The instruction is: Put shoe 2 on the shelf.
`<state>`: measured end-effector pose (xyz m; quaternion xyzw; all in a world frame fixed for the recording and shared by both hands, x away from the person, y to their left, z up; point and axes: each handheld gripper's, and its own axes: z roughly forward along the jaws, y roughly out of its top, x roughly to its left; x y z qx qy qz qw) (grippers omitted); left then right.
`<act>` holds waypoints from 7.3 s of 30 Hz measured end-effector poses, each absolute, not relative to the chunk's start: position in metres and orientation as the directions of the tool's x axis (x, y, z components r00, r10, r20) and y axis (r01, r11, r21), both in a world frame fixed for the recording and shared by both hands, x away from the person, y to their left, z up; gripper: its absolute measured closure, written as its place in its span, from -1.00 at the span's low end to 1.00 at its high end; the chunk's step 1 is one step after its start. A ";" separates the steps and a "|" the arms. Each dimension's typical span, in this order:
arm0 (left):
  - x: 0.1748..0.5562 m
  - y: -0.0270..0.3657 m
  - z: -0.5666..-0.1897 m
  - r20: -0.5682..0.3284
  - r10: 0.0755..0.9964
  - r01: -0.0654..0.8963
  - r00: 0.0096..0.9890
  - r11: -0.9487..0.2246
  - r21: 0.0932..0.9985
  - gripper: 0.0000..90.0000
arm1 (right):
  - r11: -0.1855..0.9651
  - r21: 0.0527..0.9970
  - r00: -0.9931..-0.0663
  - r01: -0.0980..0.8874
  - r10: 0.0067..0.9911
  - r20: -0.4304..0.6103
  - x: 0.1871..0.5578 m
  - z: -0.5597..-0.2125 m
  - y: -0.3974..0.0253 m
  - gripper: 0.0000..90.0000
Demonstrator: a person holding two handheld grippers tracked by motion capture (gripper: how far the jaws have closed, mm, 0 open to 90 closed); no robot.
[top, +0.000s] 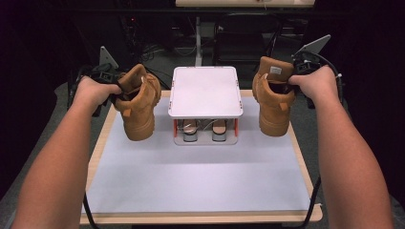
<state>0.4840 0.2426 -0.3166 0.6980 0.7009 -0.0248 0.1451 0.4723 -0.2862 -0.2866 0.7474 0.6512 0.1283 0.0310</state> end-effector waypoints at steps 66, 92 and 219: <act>0.529 0.124 -0.272 -0.251 0.965 0.967 0.074 -0.008 0.255 0.90 | -0.110 0.318 0.034 0.942 0.971 0.237 0.520 -0.260 -0.180 0.87; 0.539 0.096 -0.286 -0.282 0.957 0.967 0.065 0.008 0.253 0.89 | -0.142 0.307 0.050 0.941 0.956 0.288 0.528 -0.276 -0.161 0.85; 0.427 0.206 -0.375 -0.208 0.939 0.910 0.275 -0.185 0.371 0.02 | 0.219 0.361 -0.247 0.907 0.969 0.031 0.414 -0.375 -0.219 0.02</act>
